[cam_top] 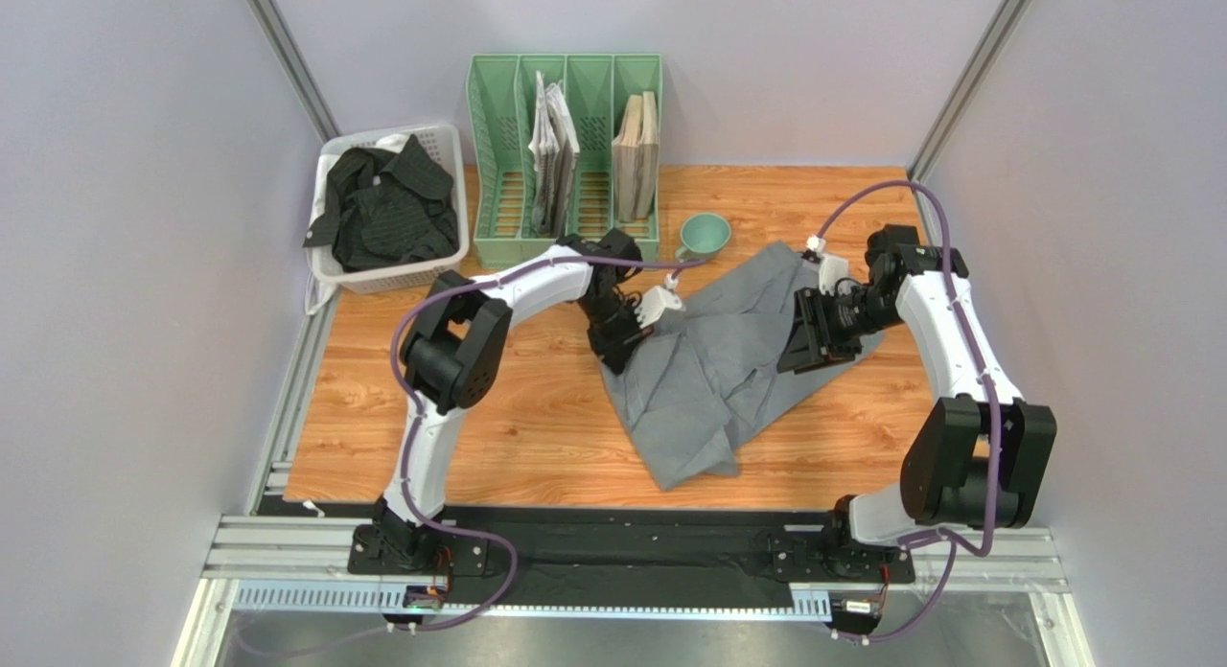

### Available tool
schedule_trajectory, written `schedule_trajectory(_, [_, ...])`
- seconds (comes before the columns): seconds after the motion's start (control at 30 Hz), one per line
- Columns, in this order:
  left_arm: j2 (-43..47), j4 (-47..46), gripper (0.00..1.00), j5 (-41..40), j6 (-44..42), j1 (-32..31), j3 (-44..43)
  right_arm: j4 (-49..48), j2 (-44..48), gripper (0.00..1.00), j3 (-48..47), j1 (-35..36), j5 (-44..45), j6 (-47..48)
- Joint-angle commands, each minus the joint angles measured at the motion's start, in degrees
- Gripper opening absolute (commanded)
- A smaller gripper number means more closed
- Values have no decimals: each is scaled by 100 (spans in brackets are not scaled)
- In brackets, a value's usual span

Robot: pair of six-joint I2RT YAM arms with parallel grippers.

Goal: Fold and stack the long sleeve shirts
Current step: Fold the shirt

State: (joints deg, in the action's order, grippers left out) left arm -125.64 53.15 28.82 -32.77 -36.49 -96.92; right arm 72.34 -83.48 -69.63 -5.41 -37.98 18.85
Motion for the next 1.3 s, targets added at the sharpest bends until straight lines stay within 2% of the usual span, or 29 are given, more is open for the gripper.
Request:
schedule_trajectory(0.0, [979, 153, 0, 467, 104, -122, 1426, 764, 437, 39, -8, -92, -500, 1487])
schedule_trajectory(0.07, [1487, -14, 3, 606, 271, 1, 1684, 834, 569, 39, 246, -118, -604, 2182])
schedule_trajectory(0.1, [1664, -58, 8, 721, 324, 106, 1773, 870, 622, 38, 239, -170, -597, 2323])
schedule_trajectory(0.13, [1875, -137, 24, 965, 394, 307, 1782, 887, 666, 38, 239, -171, -623, 2438])
schedule_trajectory(0.2, [2595, -260, 39, 1213, 377, 475, 1808, 870, 658, 37, 230, -171, -641, 2606])
schedule_trajectory(0.27, [3323, -506, 46, 1371, 194, 520, 1835, 835, 500, 36, 186, -171, -571, 2623])
schedule_trajectory(0.33, [3633, -376, 54, 1643, -96, 415, 1660, 914, 351, 35, 186, -162, -632, 2746])
schedule_trajectory(0.43, [3723, 411, 56, 1899, -1535, -93, 1107, 1019, -158, 29, 108, -92, -711, 2607])
schedule_trajectory(0.47, [3610, 555, 56, 1899, -2000, -278, 897, 1150, -586, 25, 55, -83, -755, 2545])
schedule_trajectory(0.5, [3530, 661, 57, 1891, -2640, -671, 808, 1247, -808, 23, -94, -74, -807, 2475])
schedule_trajectory(0.57, [3215, 1012, 59, 1829, -3338, -1078, 492, 1553, -1395, 24, -218, -74, -817, 2334])
schedule_trajectory(0.6, [3074, 1109, 59, 1777, -3871, -1462, 377, 1730, -1555, 25, -296, -100, -869, 2455])
schedule_trajectory(0.67, [2636, 1356, 59, 1522, -4218, -1807, 44, 1890, -1715, 29, -560, -127, -765, 2238])
schedule_trajectory(0.7, [2485, 1530, 60, 1469, -4672, -2079, -45, 1889, -1811, 31, -665, -136, -738, 2098])
schedule_trajectory(0.73, [2240, 1532, 61, 1312, -4772, -2203, -107, 1959, -1855, 34, -927, -136, -755, 1818])
schedule_trajectory(0.77, [2142, 1489, 61, 1250, -4852, -2309, -186, 1968, -1899, 42, -1061, -136, -746, 1676])
schedule_trajectory(0.8, [2045, 1453, 63, 1197, -4922, -2484, -221, 2012, -2013, 43, -1184, -118, -711, 1518])
schedule_trajectory(0.83, [1879, 1453, 74, 1101, -5166, -2573, -256, 2100, -2049, 45, -1394, -118, -642, 1412])
schedule_trajectory(0.9, [1746, 1218, 74, 942, -5213, -2792, -283, 2171, -2084, 54, -1466, -66, -484, 1402])
schedule_trajectory(1.13, [903, 917, 75, 845, -5187, -2969, -801, 2021, -1961, 57, -474, 128, 430, 1648])
schedule_trajectory(1.27, [875, 794, 75, 915, -5317, -2978, -680, 2056, -1900, 52, -8, 137, 519, 2042])
